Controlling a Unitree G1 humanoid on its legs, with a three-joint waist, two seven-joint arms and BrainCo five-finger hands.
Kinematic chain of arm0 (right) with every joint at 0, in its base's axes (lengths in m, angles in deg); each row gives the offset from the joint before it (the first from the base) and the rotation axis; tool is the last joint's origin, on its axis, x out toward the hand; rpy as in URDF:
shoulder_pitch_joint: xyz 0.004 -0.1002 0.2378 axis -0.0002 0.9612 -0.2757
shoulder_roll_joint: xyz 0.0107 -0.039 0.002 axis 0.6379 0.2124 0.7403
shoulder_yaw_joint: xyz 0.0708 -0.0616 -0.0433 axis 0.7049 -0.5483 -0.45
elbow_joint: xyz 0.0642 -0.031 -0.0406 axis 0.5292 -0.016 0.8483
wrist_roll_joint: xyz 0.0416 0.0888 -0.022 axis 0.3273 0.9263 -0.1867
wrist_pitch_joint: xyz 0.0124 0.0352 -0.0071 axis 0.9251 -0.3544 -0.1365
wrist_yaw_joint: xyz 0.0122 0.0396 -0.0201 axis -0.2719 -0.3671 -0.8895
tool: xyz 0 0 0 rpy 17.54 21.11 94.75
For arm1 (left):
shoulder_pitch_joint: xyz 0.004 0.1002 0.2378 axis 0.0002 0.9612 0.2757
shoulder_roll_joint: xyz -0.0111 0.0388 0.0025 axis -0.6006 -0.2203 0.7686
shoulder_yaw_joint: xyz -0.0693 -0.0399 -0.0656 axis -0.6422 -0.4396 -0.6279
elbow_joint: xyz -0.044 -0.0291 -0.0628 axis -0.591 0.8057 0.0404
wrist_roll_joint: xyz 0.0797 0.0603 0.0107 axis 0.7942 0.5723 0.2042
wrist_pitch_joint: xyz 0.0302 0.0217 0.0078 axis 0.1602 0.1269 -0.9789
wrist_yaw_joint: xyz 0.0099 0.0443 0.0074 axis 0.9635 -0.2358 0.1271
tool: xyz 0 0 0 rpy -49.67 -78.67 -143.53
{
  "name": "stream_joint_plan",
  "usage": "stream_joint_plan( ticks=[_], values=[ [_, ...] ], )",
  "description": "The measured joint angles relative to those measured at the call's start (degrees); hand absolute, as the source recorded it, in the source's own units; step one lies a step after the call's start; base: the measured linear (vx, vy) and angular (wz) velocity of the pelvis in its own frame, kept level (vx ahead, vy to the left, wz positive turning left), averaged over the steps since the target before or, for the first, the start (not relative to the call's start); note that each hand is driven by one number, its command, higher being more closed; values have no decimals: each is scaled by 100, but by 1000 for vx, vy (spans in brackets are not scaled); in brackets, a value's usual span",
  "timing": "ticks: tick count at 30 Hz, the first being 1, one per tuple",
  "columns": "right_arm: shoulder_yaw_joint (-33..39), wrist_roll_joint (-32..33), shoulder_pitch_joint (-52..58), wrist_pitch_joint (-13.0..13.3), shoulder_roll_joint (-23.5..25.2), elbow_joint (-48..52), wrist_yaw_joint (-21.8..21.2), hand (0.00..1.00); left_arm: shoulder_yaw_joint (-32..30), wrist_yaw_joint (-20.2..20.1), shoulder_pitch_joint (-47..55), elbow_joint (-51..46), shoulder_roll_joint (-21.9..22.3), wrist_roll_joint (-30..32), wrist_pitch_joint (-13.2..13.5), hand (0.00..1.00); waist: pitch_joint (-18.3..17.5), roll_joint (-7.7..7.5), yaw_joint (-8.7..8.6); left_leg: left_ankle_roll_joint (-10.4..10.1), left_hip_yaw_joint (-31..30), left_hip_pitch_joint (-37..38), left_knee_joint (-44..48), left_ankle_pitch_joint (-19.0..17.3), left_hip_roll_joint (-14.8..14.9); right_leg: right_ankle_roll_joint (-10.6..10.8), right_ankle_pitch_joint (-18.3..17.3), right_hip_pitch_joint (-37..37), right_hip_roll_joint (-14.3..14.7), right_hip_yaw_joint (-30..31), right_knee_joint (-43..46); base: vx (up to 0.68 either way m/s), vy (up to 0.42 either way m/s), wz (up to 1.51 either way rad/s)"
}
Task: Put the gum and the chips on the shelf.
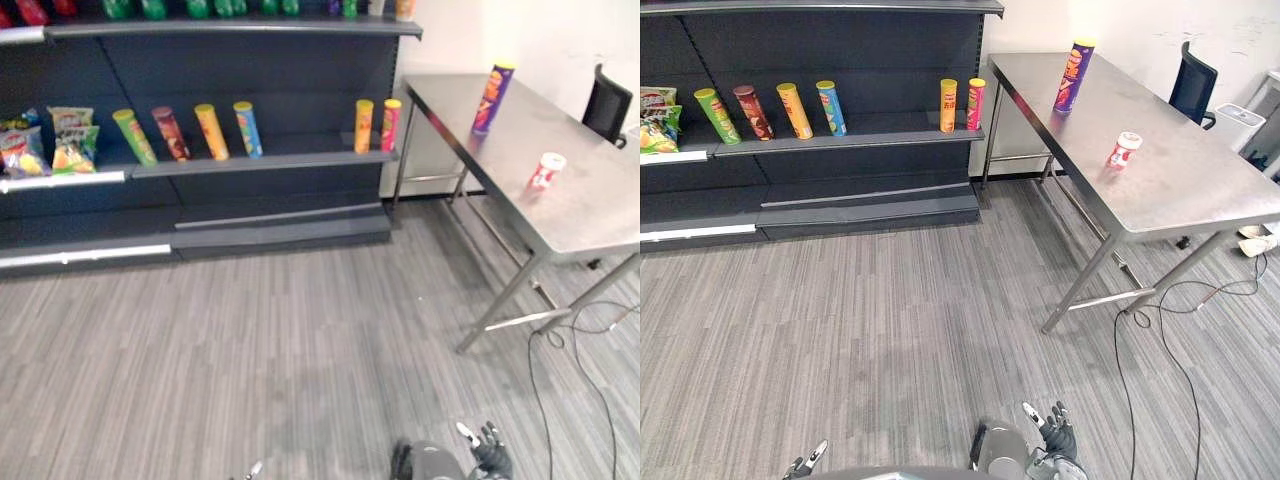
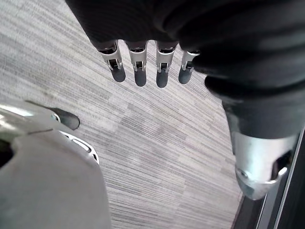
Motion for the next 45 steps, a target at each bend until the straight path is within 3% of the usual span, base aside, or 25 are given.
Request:
stream_joint_plan(
  ticks=[2, 3, 4, 5, 8, 9, 12, 13, 14, 16, 20, 22, 23, 24, 26, 28, 33, 36, 38, 39, 40, 41, 42, 44, 45],
  values=[
    [-8, 6, 90, 15, 62, 134, 21, 0, -210, -91, -44, -80, 79, 8, -1, 0, -6, -19, -10, -272, -128, 197, 132, -308, 54, -23, 349, 45, 32, 213, -459, 587, -254, 37],
    [8, 44, 112, -3, 38, 198, 50, 0, -291, -108, -64, -70, 201, 43, -10, 0, -18, 57, -14, -356, -208, 361, 118, -387, 192, -172, 908, 101, 58, 164, -267, 799, -341, 53],
    [30, 31, 69, -1, -73, 273, 116, 0, -330, -120, -174, -76, 390, 171, -12, 0, -31, 300, -26, -468, -194, 464, 121, -333, 431, -440, 655, 47, 198, -6, 175, 685, -286, 42],
    [6, 31, 10, -25, -122, 276, 153, 0, -364, -162, -220, -141, 533, 241, 3, 0, -63, 427, -1, -640, -163, 512, 135, -113, 533, -543, 517, 34, 221, -78, 473, 660, -285, 31],
    [-140, 5, -16, -94, -161, 287, 204, 0, -440, -309, -280, -272, 598, 342, -34, 0, -71, 383, -2, -712, -154, 567, 451, 794, 607, -677, 50, 176, 202, -109, 949, 573, -291, 8],
    [-150, -7, -16, -121, -164, 289, 206, 0, -504, -317, -279, -288, 614, 339, -49, 0, -73, 383, -3, -714, -146, 516, 673, 922, 639, -707, -11, 258, 235, -105, 938, 470, -202, -17],
    [-178, -26, 40, -188, -170, 404, 203, 0, -785, -363, -376, -315, 671, 238, -46, 0, -69, 409, -15, -582, -222, -516, 3241, 1750, 1052, -659, -493, 810, 465, -19, 615, 423, -152, -31],
    [-201, -26, 35, -209, -188, 400, 212, 0, -857, -386, -387, -344, 661, 93, -8, 0, -48, 405, 11, -590, -239, -1065, 4427, 1755, 1337, -723, -585, 1019, 593, 65, 481, 323, -51, -43],
    [-226, -26, 41, -244, -188, 399, 228, 0, -876, -430, -389, -385, 633, 93, 5, 0, -39, 404, 10, -579, -211, -1498, 5223, 1361, 1484, -763, -689, 1311, 646, 121, 367, 313, -35, -34],
    [-217, -25, 131, -280, -144, 378, 233, 0, -797, -523, -373, -419, 598, 74, 28, 0, -11, 327, 19, -493, -96, -1859, 5425, 825, 1497, -683, -715, 1807, 606, 140, 156, 280, -4, -11],
    [-170, -22, 188, -296, -47, 378, 171, 0, -500, -722, -278, -480, 460, -316, 137, 0, -12, 183, 125, -352, 445, -2158, 3517, 464, 1286, -410, -939, 2346, 277, 326, -11, 282, 125, -18],
    [-105, -20, 230, -305, -66, 373, 97, 0, -354, -765, -196, -471, 446, -322, 180, 0, -29, 201, 126, -376, 389, -2039, 1166, 807, 883, -101, -1139, 2430, 59, 397, 68, 253, 265, -8],
    [-104, -17, 237, -316, -86, 363, 86, 0, -354, -756, -165, -463, 469, -340, 180, 0, -15, 253, 165, -429, 320, -1987, 758, 1239, 839, 7, -1209, 2483, 46, 504, 76, 300, 338, -27],
    [-111, -13, 241, -378, -63, 330, 47, 0, -368, -753, -128, -478, 395, -379, 161, 0, -74, 239, 245, -386, 392, -1909, 711, 1371, 671, 23, -1231, 2568, -29, 684, -43, 331, 325, -28],
    [-167, -19, 209, -384, 89, 333, -39, 0, -366, -770, -143, -536, 291, -365, 128, 0, -136, -15, 262, -311, 479, -1963, 839, 1135, 504, 8, -1201, 2584, -76, 1012, -127, 336, 184, -9],
    [-137, -22, 146, -384, 192, 260, -71, 0, -360, -809, -182, -521, 195, -336, 104, 0, -181, -142, 273, -244, 552, -2044, 1116, 922, 419, 106, -1023, 2637, -148, 1151, -316, 364, 168, -8],
    [-72, -222, -46, -411, 61, -67, 2, 0, -37, -751, -228, -228, 168, -194, 19, 0, -420, -25, 252, -68, 739, -1543, 933, 840, 142, 138, -475, 2738, -361, 1501, -270, 248, 171, -31],
    [95, -222, 19, -418, -41, -67, 10, 0, 298, -620, -264, -160, 113, 230, -8, 0, -477, 24, 142, 49, 740, -1074, 331, 719, -129, 36, -392, 1891, -556, 1555, 1607, 193, 168, -4],
    [123, -203, 113, -419, -72, -58, 8, 0, 451, -575, -268, -166, 42, 377, -9, 0, -415, 110, 33, 208, 756, -638, 100, 592, -295, -100, 51, 1170, -953, 1271, 3353, 168, 131, 9],
    [141, -173, 108, -413, -67, -41, 6, 0, 452, -551, -258, -172, 39, 397, -10, 0, -370, 32, -1, 259, 759, -560, 97, 500, -301, -159, -66, 1055, -998, 1159, 3616, 185, 75, 7],
    [105, -174, 53, -417, -101, -43, 7, 0, 482, -530, -261, -151, 39, 405, -27, 0, -385, 103, -25, 231, 771, -399, 63, 491, -271, -193, -496, 854, -1022, 819, 3891, 217, 57, -6],
    [102, -137, 8, -414, -97, -49, -3, 0, 552, -518, -268, -118, 38, 417, -78, 0, -371, 135, -31, 209, 851, -262, -31, 487, -184, -183, -821, 706, -933, 395, 3757, 184, 41, -10],
    [102, -127, 2, -402, -103, -47, -8, 0, 562, -512, -262, -109, 38, 429, -90, 0, -375, 148, -29, 180, 908, -220, -71, 504, -144, -189, -876, 653, -861, 215, 3530, 229, 8, -10],
    [122, -129, -11, -384, -68, -51, -11, 0, 544, -472, -266, -136, 34, 445, -81, 0, -320, 126, -19, 90, 1035, -42, -103, 566, -9, -148, -837, 619, -631, -331, 2355, 259, -80, -17],
    [114, -130, -46, -380, -51, -51, -18, 0, 491, -431, -263, -175, 34, 459, -93, 0, -275, 89, -16, 65, 1116, 52, -107, 577, 41, -118, -602, 638, -517, -647, 1376, 256, -141, -25]
  ],
)
